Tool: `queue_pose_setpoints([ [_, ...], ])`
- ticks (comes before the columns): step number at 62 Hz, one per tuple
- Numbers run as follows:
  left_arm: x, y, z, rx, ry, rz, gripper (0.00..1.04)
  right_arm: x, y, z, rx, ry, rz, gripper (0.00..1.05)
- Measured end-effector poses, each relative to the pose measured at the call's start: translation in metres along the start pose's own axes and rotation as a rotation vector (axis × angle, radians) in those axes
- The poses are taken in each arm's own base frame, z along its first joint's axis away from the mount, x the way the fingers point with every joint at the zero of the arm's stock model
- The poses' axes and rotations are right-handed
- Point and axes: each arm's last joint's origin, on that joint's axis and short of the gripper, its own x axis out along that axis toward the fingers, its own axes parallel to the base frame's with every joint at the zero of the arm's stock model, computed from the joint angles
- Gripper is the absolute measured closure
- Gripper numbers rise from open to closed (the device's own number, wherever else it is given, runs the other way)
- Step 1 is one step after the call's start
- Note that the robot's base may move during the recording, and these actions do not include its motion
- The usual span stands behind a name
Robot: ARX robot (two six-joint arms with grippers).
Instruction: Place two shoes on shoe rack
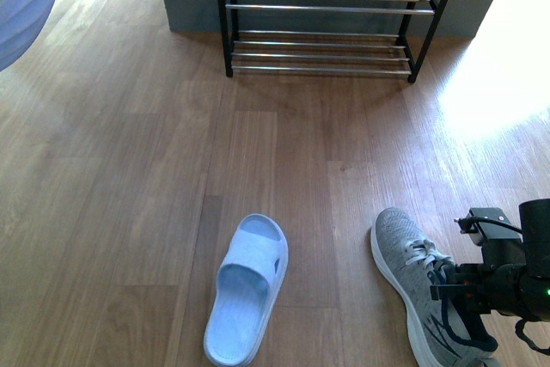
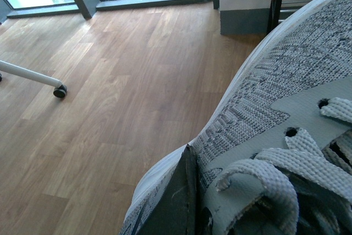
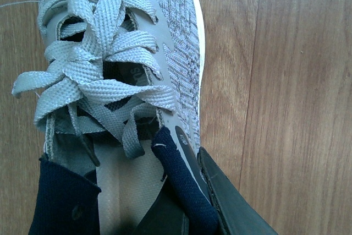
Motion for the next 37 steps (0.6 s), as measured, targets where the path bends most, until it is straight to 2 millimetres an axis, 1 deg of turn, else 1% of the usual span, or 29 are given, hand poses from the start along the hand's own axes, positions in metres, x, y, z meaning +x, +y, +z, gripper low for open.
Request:
queue_pose_setpoints([
  [13,0.0,0.0,0.0,0.0,0.0,0.0,1.03,-0.003,0.003,-0.002,0.027,-0.004,0.007,1.04],
  [22,0.0,0.0,0.0,0.0,0.0,0.0,1.03,-0.017,0.005,0.0,0.017,-0.017,0.009,1.04],
  [27,0.0,0.0,0.0,0.0,0.0,0.0,1.03,-0.032,0.005,0.004,-0.021,-0.036,0.008,1.04],
  [29,0.0,0.0,0.0,0.0,0.0,0.0,1.03,-0.046,0.004,0.009,-0.053,-0.056,0.0,1.04],
  [31,0.0,0.0,0.0,0.0,0.0,0.0,1.03,-0.052,0.003,0.012,-0.061,-0.066,-0.002,1.04],
  [35,0.0,0.0,0.0,0.0,0.0,0.0,1.03,-0.071,-0.002,0.021,-0.098,-0.102,-0.007,1.04],
  [36,0.0,0.0,0.0,0.0,0.0,0.0,1.03,-0.079,-0.004,0.025,-0.116,-0.119,-0.011,1.04],
  [37,0.0,0.0,0.0,0.0,0.0,0.0,1.03,-0.081,-0.005,0.026,-0.119,-0.123,-0.012,1.04],
])
